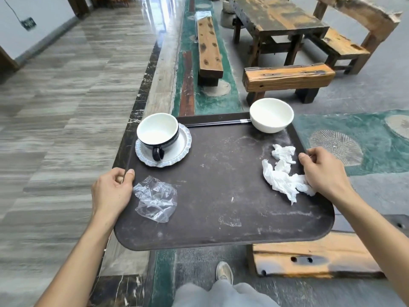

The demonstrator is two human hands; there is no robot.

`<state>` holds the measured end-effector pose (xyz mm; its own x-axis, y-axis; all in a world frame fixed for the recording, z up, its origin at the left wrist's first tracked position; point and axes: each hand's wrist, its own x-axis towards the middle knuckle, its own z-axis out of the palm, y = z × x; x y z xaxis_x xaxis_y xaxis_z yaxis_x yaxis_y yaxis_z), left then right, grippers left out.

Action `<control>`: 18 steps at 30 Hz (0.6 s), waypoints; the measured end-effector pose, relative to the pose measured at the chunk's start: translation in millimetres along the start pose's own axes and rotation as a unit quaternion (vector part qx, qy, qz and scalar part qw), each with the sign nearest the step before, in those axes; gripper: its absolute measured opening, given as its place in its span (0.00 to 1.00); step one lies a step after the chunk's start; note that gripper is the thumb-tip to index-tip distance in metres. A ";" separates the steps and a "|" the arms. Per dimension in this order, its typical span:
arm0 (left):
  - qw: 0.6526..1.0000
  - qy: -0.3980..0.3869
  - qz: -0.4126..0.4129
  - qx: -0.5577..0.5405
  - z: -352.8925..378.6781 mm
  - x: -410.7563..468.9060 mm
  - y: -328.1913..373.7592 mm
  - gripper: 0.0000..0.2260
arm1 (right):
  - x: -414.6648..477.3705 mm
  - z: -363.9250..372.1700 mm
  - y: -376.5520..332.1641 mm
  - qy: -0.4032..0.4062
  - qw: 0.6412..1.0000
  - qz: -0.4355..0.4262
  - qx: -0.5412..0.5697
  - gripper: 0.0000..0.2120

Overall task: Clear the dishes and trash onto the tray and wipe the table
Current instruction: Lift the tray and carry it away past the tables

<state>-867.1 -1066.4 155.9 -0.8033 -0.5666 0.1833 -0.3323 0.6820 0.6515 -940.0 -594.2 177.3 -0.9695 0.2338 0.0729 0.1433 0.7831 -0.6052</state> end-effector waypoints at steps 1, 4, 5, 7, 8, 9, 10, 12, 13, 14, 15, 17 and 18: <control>1.000 0.002 -0.001 -0.002 7.3 8.1 5.4 0.16 | 14.6 0.0 -0.5 -0.001 1.000 -0.002 0.003 0.09; 1.000 0.004 -0.003 -0.002 24.8 28.0 20.2 0.16 | 49.3 1.7 -4.1 -0.004 1.000 0.000 0.007 0.09; 1.000 0.005 -0.003 -0.001 30.3 35.4 23.4 0.17 | 60.4 3.1 -4.5 -0.004 1.000 0.001 0.007 0.09; 1.000 0.008 0.001 0.006 40.1 51.4 30.5 0.17 | 81.5 7.5 -7.0 -0.006 1.000 -0.001 0.000 0.09; 1.000 0.011 0.003 0.009 44.7 59.1 33.6 0.17 | 91.2 10.2 -8.1 -0.005 1.000 -0.002 -0.003 0.09; 1.000 0.011 0.003 0.012 50.5 68.5 36.8 0.17 | 102.5 13.5 -9.7 -0.006 1.000 -0.002 -0.006 0.09; 1.000 0.009 0.001 0.012 55.8 77.5 40.2 0.17 | 113.1 16.7 -11.8 -0.007 1.000 0.000 -0.007 0.09; 1.000 0.004 -0.002 0.006 68.9 101.2 46.5 0.17 | 137.4 25.7 -17.4 -0.012 1.000 0.005 -0.003 0.09; 1.000 0.000 -0.001 0.003 75.0 112.5 49.0 0.17 | 147.5 29.8 -20.4 -0.014 1.000 0.008 0.000 0.09; 1.000 -0.004 0.000 0.002 82.6 127.3 51.7 0.17 | 160.2 35.0 -24.3 -0.014 1.000 0.010 0.000 0.09; 1.000 -0.007 0.001 0.002 89.9 142.2 53.9 0.17 | 172.6 40.3 -27.8 -0.013 1.000 0.012 -0.001 0.09; 1.000 -0.008 0.007 0.002 104.3 174.1 58.7 0.18 | 198.9 51.5 -36.4 -0.010 1.000 0.019 -0.004 0.09; 1.000 -0.009 0.011 0.001 109.5 187.8 60.4 0.18 | 209.4 56.0 -40.8 -0.011 1.000 0.021 -0.004 0.09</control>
<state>-1092.1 -1080.9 149.0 -0.8190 -0.5435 0.1838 -0.3159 0.6946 0.6464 -1160.0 -609.5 172.9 -0.9665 0.2549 0.0300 0.1864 0.7773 -0.6009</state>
